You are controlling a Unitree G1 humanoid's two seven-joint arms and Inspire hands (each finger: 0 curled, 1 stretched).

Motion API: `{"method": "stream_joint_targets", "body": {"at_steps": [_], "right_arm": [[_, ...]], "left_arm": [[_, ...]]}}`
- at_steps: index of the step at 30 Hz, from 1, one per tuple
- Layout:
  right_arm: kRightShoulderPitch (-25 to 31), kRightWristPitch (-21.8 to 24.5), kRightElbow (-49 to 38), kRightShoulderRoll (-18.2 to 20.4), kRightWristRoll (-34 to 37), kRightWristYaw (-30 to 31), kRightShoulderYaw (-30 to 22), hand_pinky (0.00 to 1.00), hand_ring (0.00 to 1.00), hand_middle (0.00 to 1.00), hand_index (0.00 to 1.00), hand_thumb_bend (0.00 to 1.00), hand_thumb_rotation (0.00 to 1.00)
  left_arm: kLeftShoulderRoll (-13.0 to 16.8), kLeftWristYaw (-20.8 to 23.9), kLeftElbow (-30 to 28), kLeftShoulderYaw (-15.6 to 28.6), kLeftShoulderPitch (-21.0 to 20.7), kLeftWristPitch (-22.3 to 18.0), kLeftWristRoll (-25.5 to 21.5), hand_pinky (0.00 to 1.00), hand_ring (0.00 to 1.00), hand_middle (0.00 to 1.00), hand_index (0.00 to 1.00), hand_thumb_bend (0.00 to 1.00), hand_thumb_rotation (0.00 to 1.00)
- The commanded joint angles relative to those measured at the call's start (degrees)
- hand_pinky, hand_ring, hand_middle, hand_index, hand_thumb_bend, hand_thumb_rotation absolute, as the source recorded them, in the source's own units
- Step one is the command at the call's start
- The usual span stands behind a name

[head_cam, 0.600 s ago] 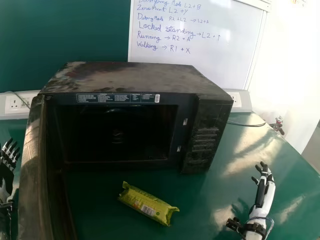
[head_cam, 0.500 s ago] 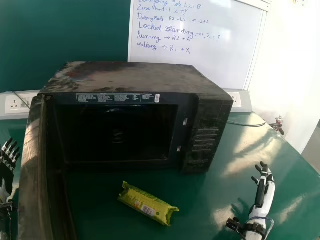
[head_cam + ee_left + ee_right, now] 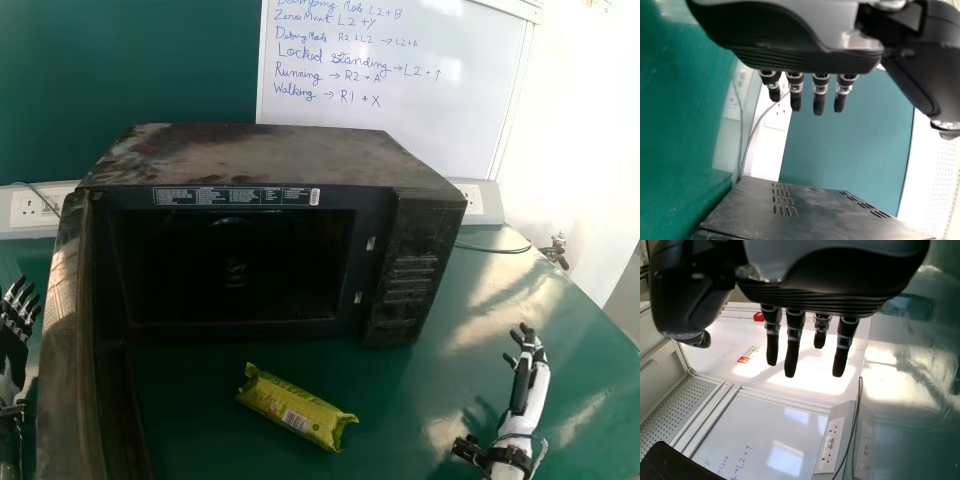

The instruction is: Put biscuit inside oven

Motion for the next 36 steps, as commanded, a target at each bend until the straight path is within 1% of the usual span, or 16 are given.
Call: {"method": "stream_joint_targets", "body": {"at_steps": [1,3,6,8,10,11,14,15,16,19,21,24,29,33,36], "right_arm": [[2.67,-2.01,2.4,0.42,-0.84,1.08,0.67,0.74,0.78,0.78,0.84,0.73,1.0],[3.15,-4.38,2.9,-0.53,-1.15,2.89,1.25,0.74,0.79,0.78,0.86,0.75,1.0],[3.87,-9.69,4.33,-2.91,-1.9,6.87,2.62,0.75,0.8,0.78,0.87,0.76,1.0],[4.0,-12.95,5.38,-4.48,-3.13,8.24,3.41,0.74,0.8,0.78,0.86,0.77,1.0],[3.89,-16.13,6.56,-5.79,-4.37,9.01,4.01,0.72,0.78,0.77,0.85,0.76,1.0],[3.84,-17.63,7.07,-6.48,-5.07,9.3,4.31,0.71,0.77,0.76,0.84,0.77,1.0],[3.84,-19.89,7.67,-7.74,-6.14,9.98,4.9,0.71,0.76,0.76,0.84,0.79,1.0],[3.98,-20.14,7.17,-8.19,-6.35,10.45,5.14,0.71,0.76,0.76,0.84,0.81,1.0],[4.07,-20.31,6.82,-8.49,-6.48,10.78,5.31,0.71,0.76,0.75,0.84,0.86,1.0],[4.45,-20.76,5.35,-9.48,-6.38,12.44,5.9,0.71,0.76,0.75,0.83,0.96,0.99],[5.01,-19.92,3.73,-9.86,-6.02,13.76,6.16,0.7,0.76,0.75,0.83,0.99,0.96],[6.28,-17.8,0.33,-10.27,-5.65,15.75,6.49,0.7,0.78,0.78,0.84,0.99,0.9],[7.57,-15.82,-3.46,-10.87,-3.57,19.6,6.75,0.73,0.81,0.82,0.87,0.99,0.83],[8.29,-14.8,-5.81,-11.32,-4.68,20.36,6.51,0.73,0.81,0.83,0.88,0.99,0.81],[8.75,-13.51,-7.57,-11.7,-5.88,20.48,6.47,0.74,0.82,0.84,0.89,1.0,0.81]], "left_arm": [[-3.37,0.05,2.77,-0.1,3.2,-0.35,-0.73,0.0,0.53,0.65,0.84,0.0,1.0],[-3.26,-0.08,2.93,-0.04,3.19,-0.39,-0.77,0.0,0.53,0.65,0.85,0.0,1.0],[-3.28,0.12,2.86,0.02,3.28,-0.48,-0.74,0.0,0.53,0.65,0.85,0.0,1.0],[-3.29,0.2,2.76,0.04,3.34,-0.43,-0.73,0.0,0.52,0.65,0.85,0.0,1.0],[-3.23,0.22,2.77,0.03,3.4,-0.44,-0.65,0.0,0.52,0.65,0.85,0.0,1.0],[-3.18,0.16,2.82,0.03,3.43,-0.46,-0.63,0.0,0.52,0.65,0.85,0.0,1.0],[-3.13,-0.05,2.82,0.08,3.47,-0.35,-0.74,0.0,0.54,0.65,0.85,0.0,1.0],[-3.18,-0.14,2.66,0.1,3.49,-0.2,-0.87,0.0,0.54,0.65,0.85,0.0,1.0],[-3.22,-0.19,2.54,0.11,3.5,-0.09,-0.96,0.0,0.53,0.64,0.84,0.0,1.0],[-3.28,0.18,2.37,0.04,3.55,-0.18,-0.78,0.0,0.52,0.64,0.84,0.0,1.0],[-3.23,0.32,2.6,0.06,3.48,-0.34,-0.67,0.0,0.52,0.65,0.85,0.0,1.0],[-3.22,0.33,2.71,0.08,3.44,-0.41,-0.66,0.0,0.52,0.64,0.84,0.0,1.0],[-3.34,0.2,2.07,-0.06,3.73,-0.25,-0.75,0.0,0.52,0.64,0.84,0.0,1.0],[-3.36,0.18,2.12,-0.08,3.78,-0.35,-0.75,0.0,0.53,0.66,0.86,0.0,1.0],[-3.5,0.2,2.01,-0.01,3.78,-0.2,-0.95,0.0,0.53,0.65,0.85,0.0,1.0]]}}
